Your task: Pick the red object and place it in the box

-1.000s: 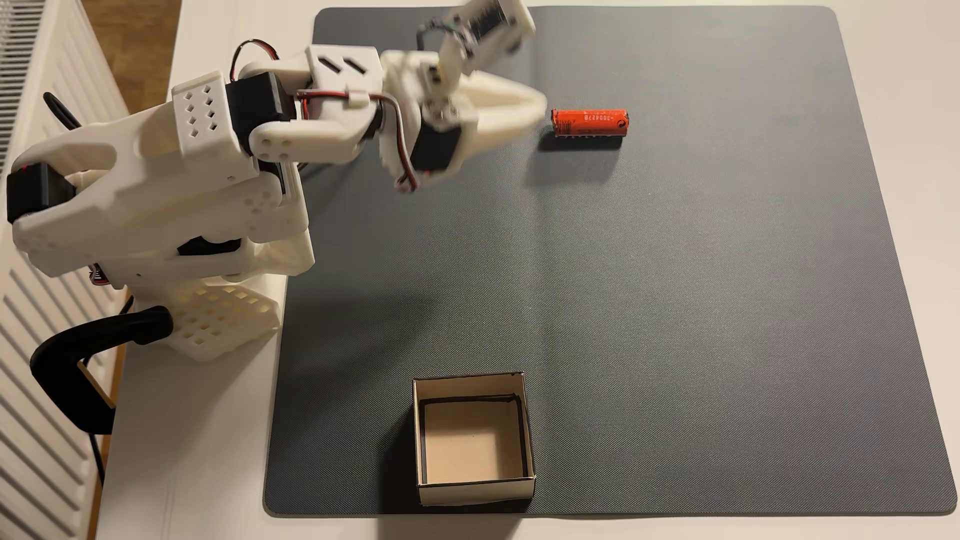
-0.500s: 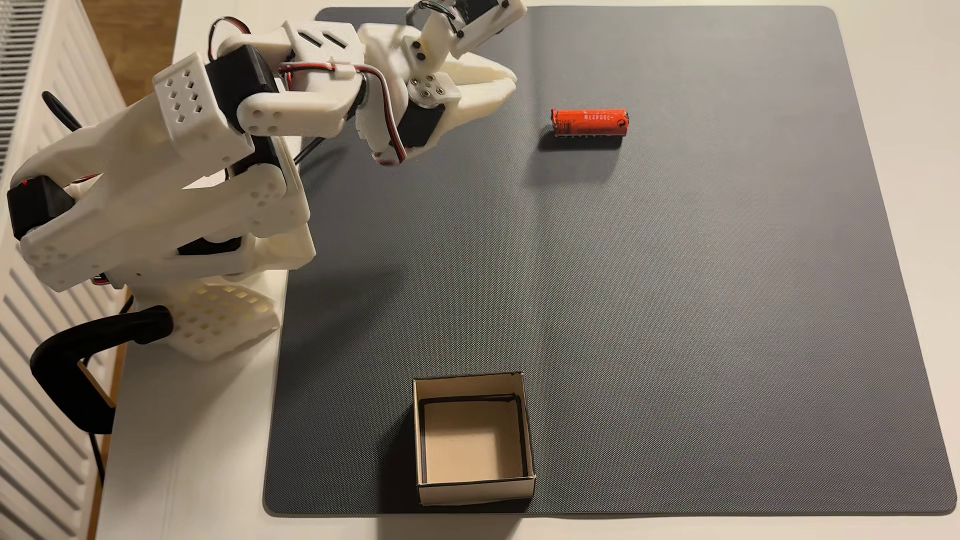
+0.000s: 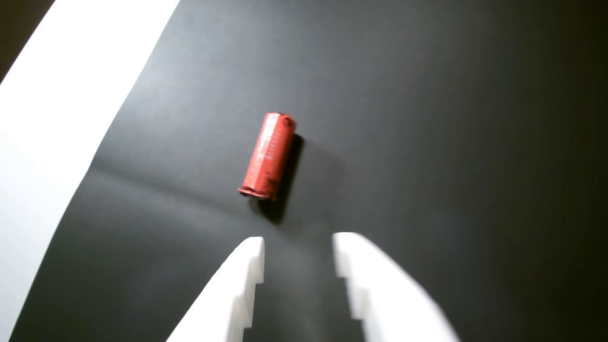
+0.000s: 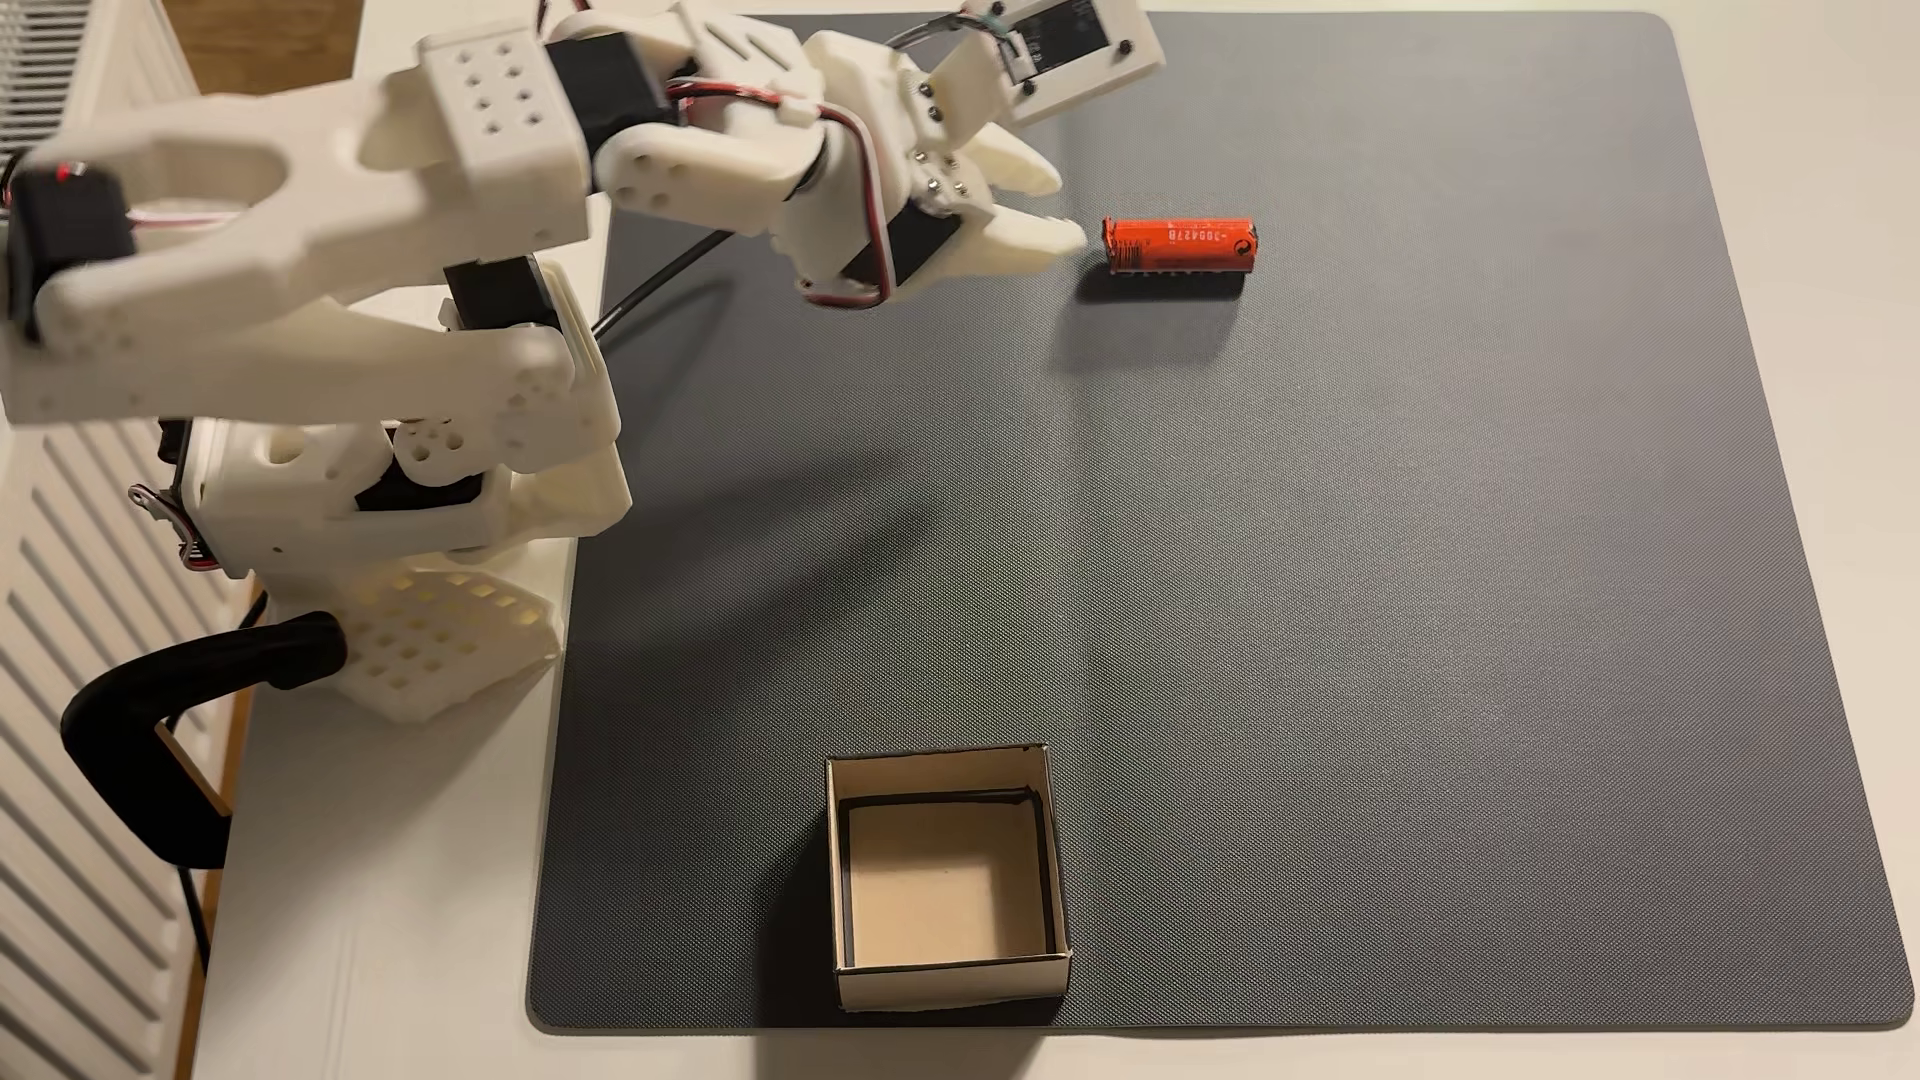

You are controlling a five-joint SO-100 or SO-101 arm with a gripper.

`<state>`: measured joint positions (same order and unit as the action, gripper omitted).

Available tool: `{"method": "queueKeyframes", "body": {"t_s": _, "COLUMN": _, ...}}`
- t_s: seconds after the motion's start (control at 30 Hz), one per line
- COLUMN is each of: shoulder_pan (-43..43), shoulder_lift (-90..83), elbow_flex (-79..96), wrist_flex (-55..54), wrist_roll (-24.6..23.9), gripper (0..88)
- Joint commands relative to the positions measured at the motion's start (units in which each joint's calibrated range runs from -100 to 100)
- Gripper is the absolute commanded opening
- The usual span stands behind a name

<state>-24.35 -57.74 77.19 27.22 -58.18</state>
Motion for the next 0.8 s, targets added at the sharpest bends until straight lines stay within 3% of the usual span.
{"method": "queueKeyframes", "body": {"t_s": 0.0, "shoulder_pan": -1.0, "shoulder_lift": 9.4, "elbow_flex": -4.7, "wrist_flex": -4.4, "wrist_roll": -2.5, "gripper": 22.4}}
{"method": "queueKeyframes", "body": {"t_s": 0.4, "shoulder_pan": -1.7, "shoulder_lift": 27.1, "elbow_flex": -8.2, "wrist_flex": -18.8, "wrist_roll": -6.3, "gripper": 24.9}}
{"method": "queueKeyframes", "body": {"t_s": 0.77, "shoulder_pan": -3.8, "shoulder_lift": 44.8, "elbow_flex": -22.8, "wrist_flex": -19.6, "wrist_roll": -6.3, "gripper": 24.9}}
